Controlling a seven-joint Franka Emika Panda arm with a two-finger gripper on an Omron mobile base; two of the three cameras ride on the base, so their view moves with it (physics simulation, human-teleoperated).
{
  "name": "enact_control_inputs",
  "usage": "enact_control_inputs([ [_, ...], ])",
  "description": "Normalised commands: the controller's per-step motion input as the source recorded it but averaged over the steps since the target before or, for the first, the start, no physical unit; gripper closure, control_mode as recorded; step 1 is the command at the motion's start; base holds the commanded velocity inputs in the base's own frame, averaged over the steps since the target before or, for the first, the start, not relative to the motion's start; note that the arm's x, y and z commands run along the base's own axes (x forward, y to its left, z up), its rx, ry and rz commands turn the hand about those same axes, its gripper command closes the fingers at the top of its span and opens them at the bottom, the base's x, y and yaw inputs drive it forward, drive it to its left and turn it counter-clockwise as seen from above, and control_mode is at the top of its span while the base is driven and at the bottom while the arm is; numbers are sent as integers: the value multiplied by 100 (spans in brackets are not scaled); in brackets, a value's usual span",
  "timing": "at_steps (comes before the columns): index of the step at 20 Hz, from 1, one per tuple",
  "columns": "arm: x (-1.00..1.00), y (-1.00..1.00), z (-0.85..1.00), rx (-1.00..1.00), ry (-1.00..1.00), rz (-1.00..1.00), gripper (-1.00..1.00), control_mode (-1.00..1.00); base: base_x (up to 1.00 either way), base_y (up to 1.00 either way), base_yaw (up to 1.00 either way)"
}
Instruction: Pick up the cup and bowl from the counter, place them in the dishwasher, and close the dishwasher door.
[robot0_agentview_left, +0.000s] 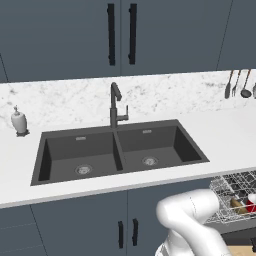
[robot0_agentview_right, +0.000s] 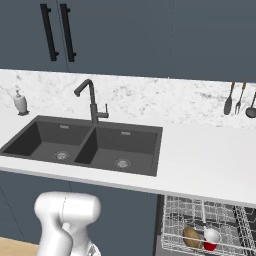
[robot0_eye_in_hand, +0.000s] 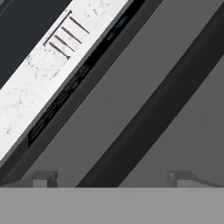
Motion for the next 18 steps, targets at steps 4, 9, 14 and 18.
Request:
enact_control_inputs([
  [4, 57, 1, -42, 1, 0, 0, -100, -100, 0, 0, 0],
  [9, 61, 0, -21, 1, -1, 0, -100, -100, 0, 0, 0],
  [14, 65, 5, 0, 4, -5, 0, -100, -100, 0, 0, 0],
  [18, 78, 15, 0, 11, -10, 0, -100, -100, 0, 0, 0],
])
